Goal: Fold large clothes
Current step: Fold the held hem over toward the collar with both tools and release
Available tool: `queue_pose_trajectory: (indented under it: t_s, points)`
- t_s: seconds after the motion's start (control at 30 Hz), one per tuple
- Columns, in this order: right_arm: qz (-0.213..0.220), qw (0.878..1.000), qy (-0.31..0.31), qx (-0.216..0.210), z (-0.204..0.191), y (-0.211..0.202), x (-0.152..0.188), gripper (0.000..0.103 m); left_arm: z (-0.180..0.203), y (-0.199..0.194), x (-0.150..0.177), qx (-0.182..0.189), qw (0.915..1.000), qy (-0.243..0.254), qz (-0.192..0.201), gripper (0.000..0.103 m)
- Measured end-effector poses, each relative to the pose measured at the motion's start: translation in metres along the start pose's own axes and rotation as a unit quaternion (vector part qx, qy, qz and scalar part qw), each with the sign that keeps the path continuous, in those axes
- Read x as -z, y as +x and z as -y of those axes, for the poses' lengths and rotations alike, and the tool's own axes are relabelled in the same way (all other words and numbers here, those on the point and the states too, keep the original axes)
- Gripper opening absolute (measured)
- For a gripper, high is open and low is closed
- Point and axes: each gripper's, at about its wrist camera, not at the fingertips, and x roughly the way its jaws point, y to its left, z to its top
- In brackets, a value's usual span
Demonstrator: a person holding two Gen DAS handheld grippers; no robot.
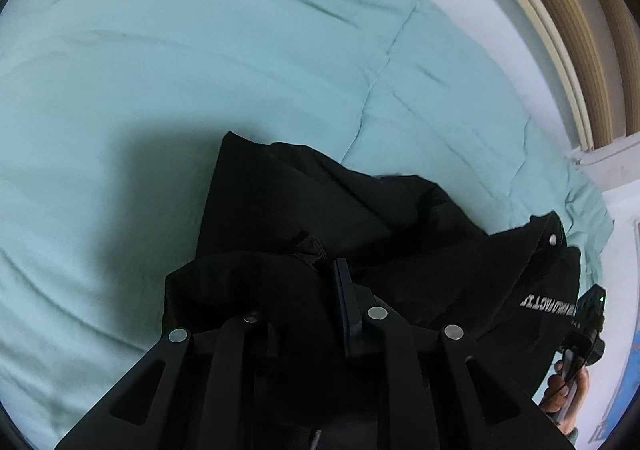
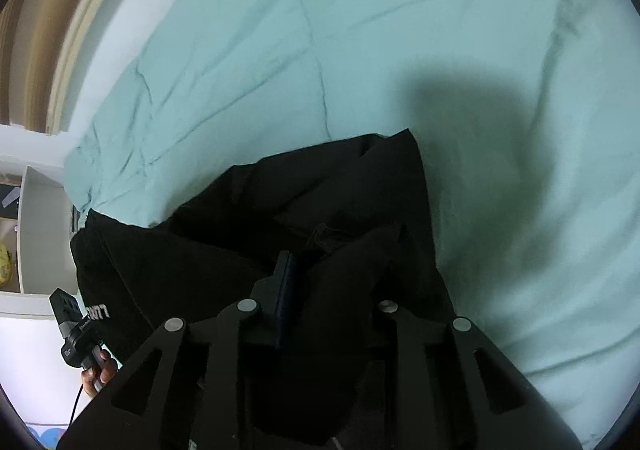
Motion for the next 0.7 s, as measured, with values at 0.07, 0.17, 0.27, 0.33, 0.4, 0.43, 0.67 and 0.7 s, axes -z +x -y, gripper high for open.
queue_pose_trajectory:
  t_s: [0.07, 0.17, 0.27, 0.33, 0.4, 0.43, 0.67, 0.7]
  points:
    - [-0.003, 1.000, 0.004, -0.004, 0.004, 0.005, 0.000, 0.027, 0.000, 0.004, -0.001, 0.002, 1.0000, 0.005, -0.006, 0.020]
    - [-0.008, 1.000, 0.001, -0.008, 0.003, 0.003, -0.001, 0.027, 0.001, -0.003, -0.005, 0.012, 0.9994, 0.027, -0.020, 0.020]
    - [0.004, 1.000, -0.014, -0.006, 0.000, -0.018, 0.000, 0.029, 0.008, -0.030, -0.008, 0.025, 0.9974, 0.068, -0.010, 0.020]
    - [0.012, 1.000, -0.018, -0.013, -0.003, -0.038, 0.001, 0.031, 0.011, -0.055, -0.010, 0.042, 0.9957, 0.082, -0.003, 0.021]
    - [0.022, 0.999, -0.024, -0.022, -0.007, -0.063, 0.004, 0.035, 0.011, -0.076, -0.009, 0.070, 0.9936, 0.088, -0.005, 0.023]
    - [0.024, 0.999, -0.028, -0.027, -0.007, -0.073, 0.005, 0.037, 0.009, -0.091, -0.008, 0.093, 0.9911, 0.095, -0.009, 0.023]
    - [0.072, 0.996, -0.050, -0.032, -0.021, -0.146, 0.021, 0.069, 0.017, -0.158, 0.000, 0.149, 0.9805, 0.126, -0.025, 0.023]
    - [0.088, 0.994, -0.052, -0.030, -0.022, -0.159, 0.023, 0.077, 0.021, -0.163, 0.005, 0.148, 0.9785, 0.141, -0.029, 0.024]
